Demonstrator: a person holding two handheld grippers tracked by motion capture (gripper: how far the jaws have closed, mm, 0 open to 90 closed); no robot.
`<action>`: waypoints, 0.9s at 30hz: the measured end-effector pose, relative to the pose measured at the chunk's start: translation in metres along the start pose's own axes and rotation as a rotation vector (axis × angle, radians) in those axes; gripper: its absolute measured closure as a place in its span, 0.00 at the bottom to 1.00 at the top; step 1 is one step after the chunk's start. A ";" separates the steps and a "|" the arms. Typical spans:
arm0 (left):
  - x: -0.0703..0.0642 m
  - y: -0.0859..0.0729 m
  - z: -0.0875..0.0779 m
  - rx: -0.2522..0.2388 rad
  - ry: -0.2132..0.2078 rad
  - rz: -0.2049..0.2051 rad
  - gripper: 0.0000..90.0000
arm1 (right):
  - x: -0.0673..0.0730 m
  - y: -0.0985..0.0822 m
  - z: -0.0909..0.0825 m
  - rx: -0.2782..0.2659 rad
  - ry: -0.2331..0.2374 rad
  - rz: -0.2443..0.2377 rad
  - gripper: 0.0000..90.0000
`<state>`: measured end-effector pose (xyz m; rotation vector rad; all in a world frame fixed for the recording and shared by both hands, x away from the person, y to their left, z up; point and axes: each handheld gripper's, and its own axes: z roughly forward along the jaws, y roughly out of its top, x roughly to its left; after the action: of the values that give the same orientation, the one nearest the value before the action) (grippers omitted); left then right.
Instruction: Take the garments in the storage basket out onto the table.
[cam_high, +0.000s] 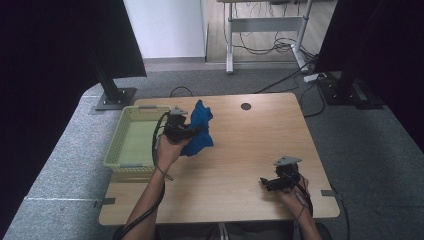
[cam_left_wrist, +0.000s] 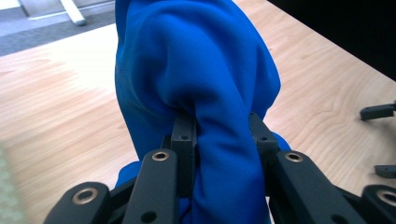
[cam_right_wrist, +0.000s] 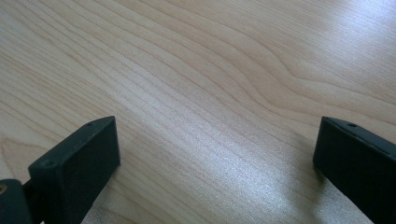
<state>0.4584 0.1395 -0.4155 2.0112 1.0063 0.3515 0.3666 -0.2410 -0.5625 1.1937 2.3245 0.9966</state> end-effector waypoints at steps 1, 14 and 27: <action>-0.003 0.000 0.004 0.004 -0.007 0.005 0.78 | 0.000 0.000 0.000 0.000 0.000 0.000 0.00; -0.039 -0.004 0.063 0.064 -0.076 0.062 0.78 | 0.000 0.000 0.000 0.000 0.002 -0.001 0.00; -0.051 -0.027 0.121 0.145 -0.071 0.149 0.77 | 0.000 0.000 0.000 0.000 0.006 -0.003 0.00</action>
<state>0.4790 0.0415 -0.5045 2.2208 0.8618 0.2907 0.3665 -0.2407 -0.5625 1.1885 2.3297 1.0006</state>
